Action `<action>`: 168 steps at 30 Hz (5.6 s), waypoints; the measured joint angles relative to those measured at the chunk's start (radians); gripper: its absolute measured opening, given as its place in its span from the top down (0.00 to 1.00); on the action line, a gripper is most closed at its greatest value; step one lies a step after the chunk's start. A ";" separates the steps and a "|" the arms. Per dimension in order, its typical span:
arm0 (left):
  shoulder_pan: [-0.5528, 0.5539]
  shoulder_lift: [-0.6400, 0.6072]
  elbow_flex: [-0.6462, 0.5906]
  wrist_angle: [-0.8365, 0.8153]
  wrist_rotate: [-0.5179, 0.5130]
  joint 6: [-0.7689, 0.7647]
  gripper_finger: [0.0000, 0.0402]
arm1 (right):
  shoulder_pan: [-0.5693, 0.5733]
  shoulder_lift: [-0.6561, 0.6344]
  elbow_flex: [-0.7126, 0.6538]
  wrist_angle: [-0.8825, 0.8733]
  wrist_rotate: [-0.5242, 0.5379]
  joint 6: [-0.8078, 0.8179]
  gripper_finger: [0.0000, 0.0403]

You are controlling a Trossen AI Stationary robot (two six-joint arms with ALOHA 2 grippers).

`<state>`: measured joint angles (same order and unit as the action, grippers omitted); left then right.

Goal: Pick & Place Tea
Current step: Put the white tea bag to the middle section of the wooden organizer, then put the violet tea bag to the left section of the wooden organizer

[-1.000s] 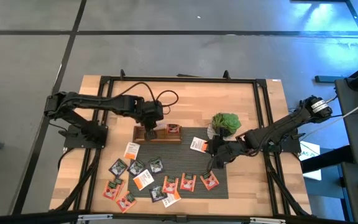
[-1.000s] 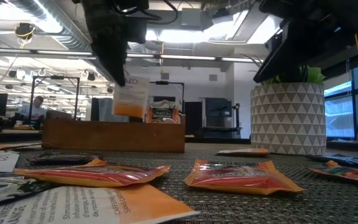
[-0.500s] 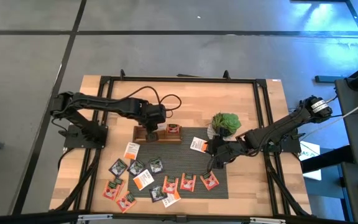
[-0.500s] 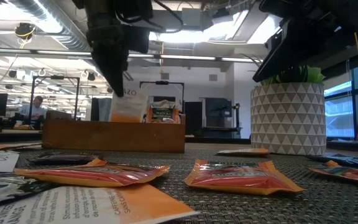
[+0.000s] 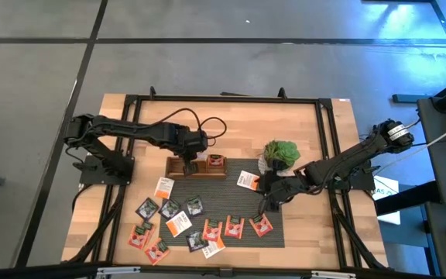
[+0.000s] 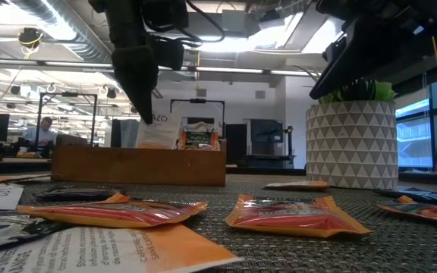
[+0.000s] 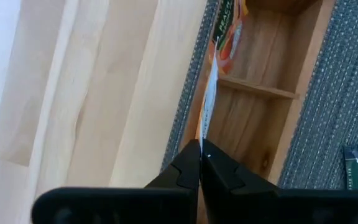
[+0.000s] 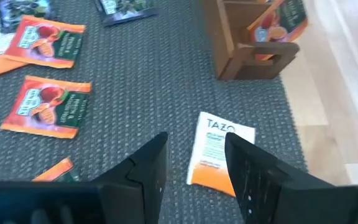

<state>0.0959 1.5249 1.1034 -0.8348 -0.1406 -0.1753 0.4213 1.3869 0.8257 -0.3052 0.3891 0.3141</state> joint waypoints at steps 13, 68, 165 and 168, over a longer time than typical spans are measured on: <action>-0.003 0.000 0.000 0.000 -0.024 -0.023 0.99 | 0.000 0.000 0.000 0.000 -0.001 0.000 0.60; -0.709 0.272 0.001 0.283 -0.202 -0.763 0.75 | -0.038 0.308 0.080 0.575 -0.191 -0.176 0.60; -0.849 0.420 -0.001 0.263 -0.392 -0.727 0.78 | -0.207 0.874 0.651 0.383 -0.533 0.283 0.63; -0.849 0.420 -0.001 0.263 -0.392 -0.727 0.78 | -0.207 0.874 0.651 0.383 -0.555 0.289 0.69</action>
<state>-0.7528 1.9450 1.1023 -0.5716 -0.5323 -0.9024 0.2146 2.2608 1.4765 0.0780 -0.1660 0.6030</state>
